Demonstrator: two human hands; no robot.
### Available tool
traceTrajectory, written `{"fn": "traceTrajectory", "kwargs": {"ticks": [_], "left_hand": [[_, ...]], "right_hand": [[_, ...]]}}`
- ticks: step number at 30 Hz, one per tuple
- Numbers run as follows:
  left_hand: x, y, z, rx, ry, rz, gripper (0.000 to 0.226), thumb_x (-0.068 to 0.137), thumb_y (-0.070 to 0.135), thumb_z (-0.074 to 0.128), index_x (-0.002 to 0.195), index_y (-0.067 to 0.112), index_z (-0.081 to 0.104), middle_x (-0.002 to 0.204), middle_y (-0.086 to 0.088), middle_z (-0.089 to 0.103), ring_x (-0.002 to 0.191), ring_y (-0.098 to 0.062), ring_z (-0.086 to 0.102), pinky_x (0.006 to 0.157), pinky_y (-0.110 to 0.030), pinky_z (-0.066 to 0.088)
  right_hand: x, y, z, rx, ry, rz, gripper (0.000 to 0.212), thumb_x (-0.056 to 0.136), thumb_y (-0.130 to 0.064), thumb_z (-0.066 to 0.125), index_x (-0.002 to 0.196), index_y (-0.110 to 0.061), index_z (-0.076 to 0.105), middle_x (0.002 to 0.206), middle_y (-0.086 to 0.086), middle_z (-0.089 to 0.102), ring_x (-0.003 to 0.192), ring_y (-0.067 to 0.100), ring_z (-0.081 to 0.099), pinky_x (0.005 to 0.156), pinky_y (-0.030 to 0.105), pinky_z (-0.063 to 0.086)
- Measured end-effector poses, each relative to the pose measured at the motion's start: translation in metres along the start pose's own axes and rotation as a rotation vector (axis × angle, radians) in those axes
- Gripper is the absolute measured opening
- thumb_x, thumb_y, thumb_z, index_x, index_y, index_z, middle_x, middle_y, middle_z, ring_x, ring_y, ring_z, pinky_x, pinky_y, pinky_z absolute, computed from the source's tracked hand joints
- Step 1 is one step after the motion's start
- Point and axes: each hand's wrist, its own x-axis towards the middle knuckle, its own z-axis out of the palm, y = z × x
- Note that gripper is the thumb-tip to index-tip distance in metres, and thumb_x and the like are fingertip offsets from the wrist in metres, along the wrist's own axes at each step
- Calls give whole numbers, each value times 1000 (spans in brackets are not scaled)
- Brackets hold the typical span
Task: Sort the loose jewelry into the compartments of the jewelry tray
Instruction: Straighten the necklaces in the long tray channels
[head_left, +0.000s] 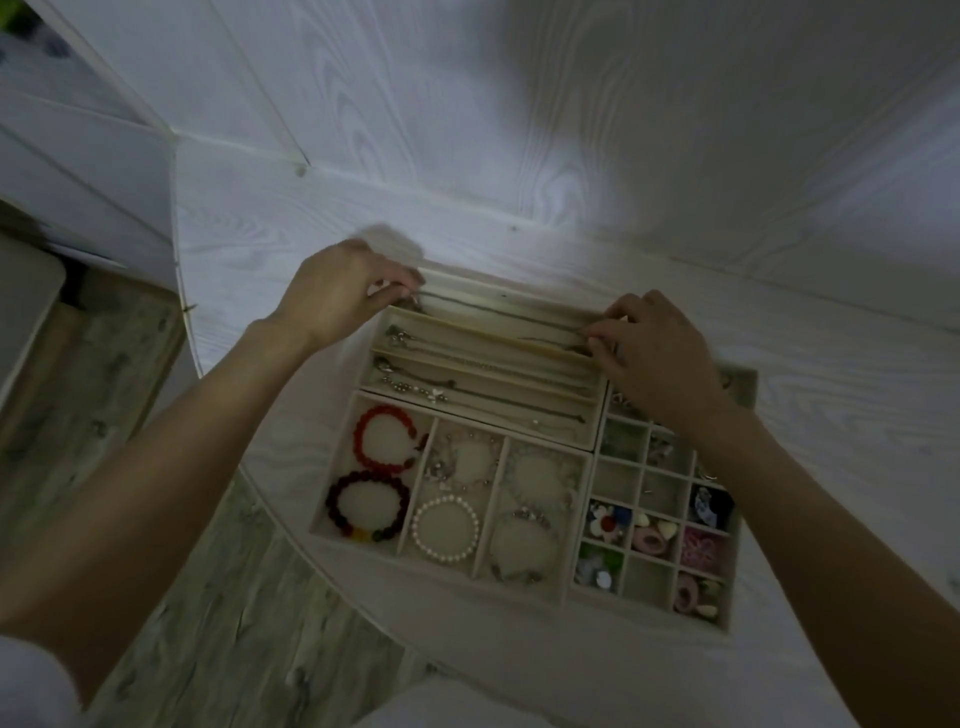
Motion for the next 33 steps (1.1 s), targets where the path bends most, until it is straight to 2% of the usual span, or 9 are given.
{"fn": "traceTrajectory", "kwargs": {"ticks": [2,5,8,10,13,18,22,26,33], "left_hand": [[-1,-2,0,21,7,81,17,92,19,61,104,19,73,97,-4,71,87,-26,57,69,-28,42],[-5,-9,-3,74,31,180,31,92,21,45,105,17,73,106,-8,67,93,-26,51,75,-29,36],[-12,-13,-2,215,-10,236,37,90,26,40,111,24,71,128,-8,58,114,-31,46,87,-42,34],[-16,-13,-1,282,-72,241,41,88,30,40,117,29,68,142,-6,47,128,-31,37,100,-49,25],[-18,-13,2,316,-135,209,42,91,37,37,123,34,64,151,-1,36,137,-30,27,109,-53,12],[-20,-14,2,292,-95,172,41,93,38,35,116,32,69,149,-1,40,136,-30,30,110,-55,12],[-23,-13,6,255,-44,165,40,94,36,37,112,28,71,146,-2,44,134,-29,32,109,-55,15],[-22,-13,8,278,-6,164,38,94,34,38,111,27,72,144,-3,46,133,-29,34,109,-56,15],[-21,-8,13,322,64,162,37,94,31,39,105,22,73,140,-6,50,131,-29,39,109,-58,14]], "right_hand": [[-1,1,0,21,24,3,15,89,-15,61,95,-9,73,90,10,63,80,27,51,64,26,35],[0,3,-3,98,59,3,30,92,-26,46,98,-12,72,95,8,60,84,20,44,66,25,32],[-2,4,-1,75,16,-53,39,94,-32,39,98,-14,73,114,9,58,97,25,42,77,32,34],[-3,4,1,53,-31,-61,44,96,-37,34,96,-16,74,130,8,52,111,29,38,84,39,32],[-4,4,3,10,-117,-59,56,98,-44,23,99,-23,75,145,1,40,121,26,30,89,37,25],[-2,5,6,-34,-140,-51,64,98,-49,14,102,-26,74,147,-1,38,122,25,29,90,36,22],[1,4,7,29,-87,-32,63,98,-50,18,99,-22,74,145,2,41,122,27,30,89,37,24],[2,6,9,-45,-148,-52,62,98,-50,17,104,-24,73,147,1,38,123,26,29,91,36,23],[0,19,0,-75,-117,-63,62,98,-50,21,95,-23,76,143,4,43,121,27,32,90,37,25]]}}
